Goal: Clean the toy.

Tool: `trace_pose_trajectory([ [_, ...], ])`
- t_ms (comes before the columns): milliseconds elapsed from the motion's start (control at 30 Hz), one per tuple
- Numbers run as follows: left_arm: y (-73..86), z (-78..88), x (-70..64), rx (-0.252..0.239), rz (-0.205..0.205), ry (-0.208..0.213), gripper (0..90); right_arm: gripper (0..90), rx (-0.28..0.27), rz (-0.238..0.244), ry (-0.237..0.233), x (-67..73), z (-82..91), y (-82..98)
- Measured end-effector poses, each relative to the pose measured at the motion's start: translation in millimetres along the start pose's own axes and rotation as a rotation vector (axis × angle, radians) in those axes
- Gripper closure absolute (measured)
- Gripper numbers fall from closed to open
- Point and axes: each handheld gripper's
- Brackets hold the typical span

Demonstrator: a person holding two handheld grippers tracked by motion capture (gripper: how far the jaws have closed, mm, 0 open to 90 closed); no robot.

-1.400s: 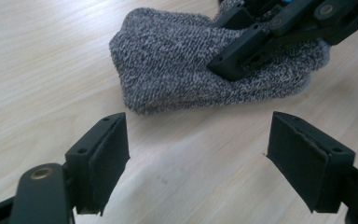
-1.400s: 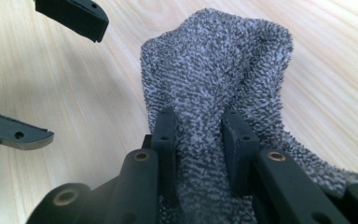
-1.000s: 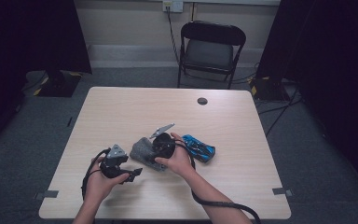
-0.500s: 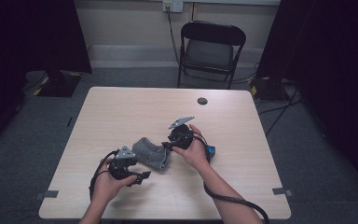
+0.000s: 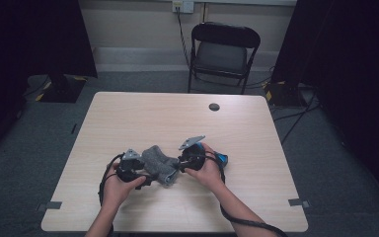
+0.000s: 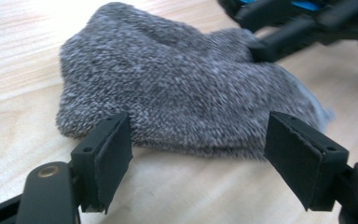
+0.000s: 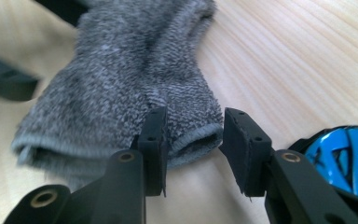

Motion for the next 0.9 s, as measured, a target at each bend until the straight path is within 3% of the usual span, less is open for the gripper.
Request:
trace_pose_trajectory([
  [267,-13.4,-11.7,6.5,-0.021,0.031,-0.01,22.2,60.9,-0.008,-0.027,-0.054,10.5,-0.5,7.8],
  [533,-35.2,-23.2,15.1,-0.004,-0.005,-0.051,21.9,56.2,-0.017,-0.015,-0.119,26.9,-9.6,3.5],
  [633,-38.3,-24.6,15.7,0.004,-0.022,-0.055,22.7,53.7,-0.018,-0.01,-0.123,29.5,-10.0,2.5],
  [733,-37.4,-20.5,13.8,-0.006,-0.014,-0.051,23.0,51.8,-0.028,0.007,-0.115,27.9,-2.1,3.5],
  [900,-38.2,-4.4,6.4,-0.024,-0.021,-0.048,23.6,52.9,-0.05,-0.023,-0.061,10.4,17.2,7.8],
])
Point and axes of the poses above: each handheld gripper's, and its own axes: z roughly backward along the jaws, y roughly out of its underside, x roughly to its left, and after that the axes turned 1 degree about -y, right-handed
